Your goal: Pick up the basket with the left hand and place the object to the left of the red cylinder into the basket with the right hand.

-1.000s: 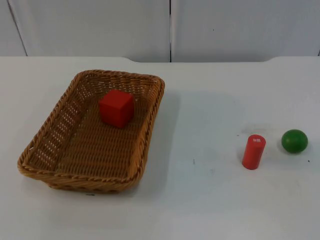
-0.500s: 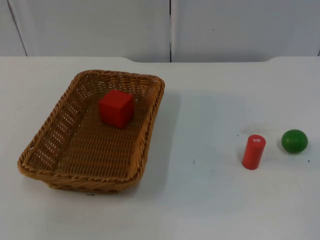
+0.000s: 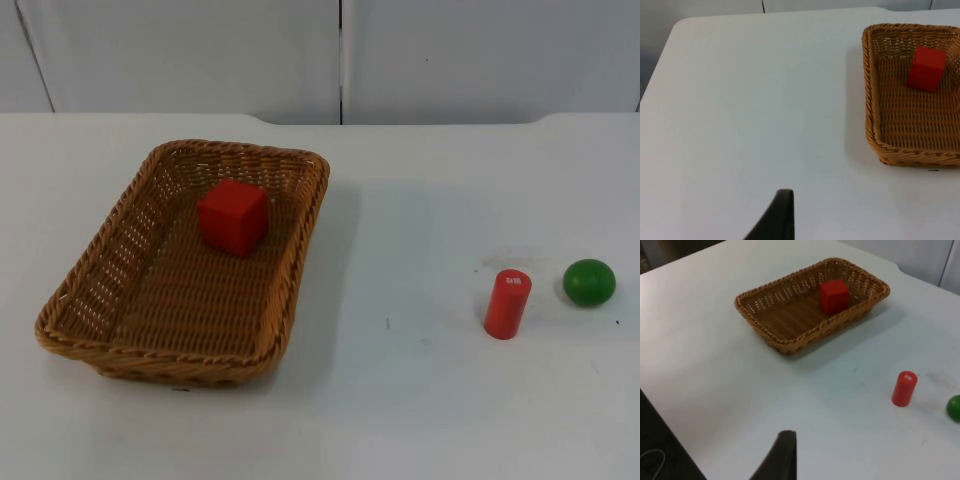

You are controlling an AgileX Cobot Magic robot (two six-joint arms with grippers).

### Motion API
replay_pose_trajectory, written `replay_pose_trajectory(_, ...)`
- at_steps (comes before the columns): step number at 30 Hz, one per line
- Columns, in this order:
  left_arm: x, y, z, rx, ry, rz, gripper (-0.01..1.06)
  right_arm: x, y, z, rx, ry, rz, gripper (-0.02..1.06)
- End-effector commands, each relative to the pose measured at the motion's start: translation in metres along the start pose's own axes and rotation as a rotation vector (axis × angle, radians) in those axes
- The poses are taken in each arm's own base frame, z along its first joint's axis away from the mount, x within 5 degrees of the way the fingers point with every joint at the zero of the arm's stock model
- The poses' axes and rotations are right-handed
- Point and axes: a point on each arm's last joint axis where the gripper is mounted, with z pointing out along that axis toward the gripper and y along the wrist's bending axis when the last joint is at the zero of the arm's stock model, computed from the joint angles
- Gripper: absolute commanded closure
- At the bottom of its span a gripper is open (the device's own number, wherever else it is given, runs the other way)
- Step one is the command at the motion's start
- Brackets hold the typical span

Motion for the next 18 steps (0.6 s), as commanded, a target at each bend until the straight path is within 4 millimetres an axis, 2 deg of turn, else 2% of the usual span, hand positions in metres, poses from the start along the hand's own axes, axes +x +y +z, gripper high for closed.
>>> replay_pose_trajectory(1,0.0,-0.001,0.001,0.015,-0.01,-0.007,0.0,0.011,-0.002,-0.002,0.023,-0.01,0.002,0.14)
replay_pose_trajectory(8,0.0,-0.001,0.001,0.015,-0.01,-0.007,0.0,0.016,-0.002,-0.004,0.03,-0.016,0.0,0.14)
replay_pose_trajectory(13,0.0,-0.001,0.001,0.015,-0.01,-0.007,0.0,0.024,-0.002,0.002,0.034,0.05,-0.011,0.14)
replay_pose_trajectory(18,0.0,-0.001,0.001,0.015,-0.01,-0.007,0.0,0.024,-0.002,0.002,0.034,0.05,-0.013,0.14)
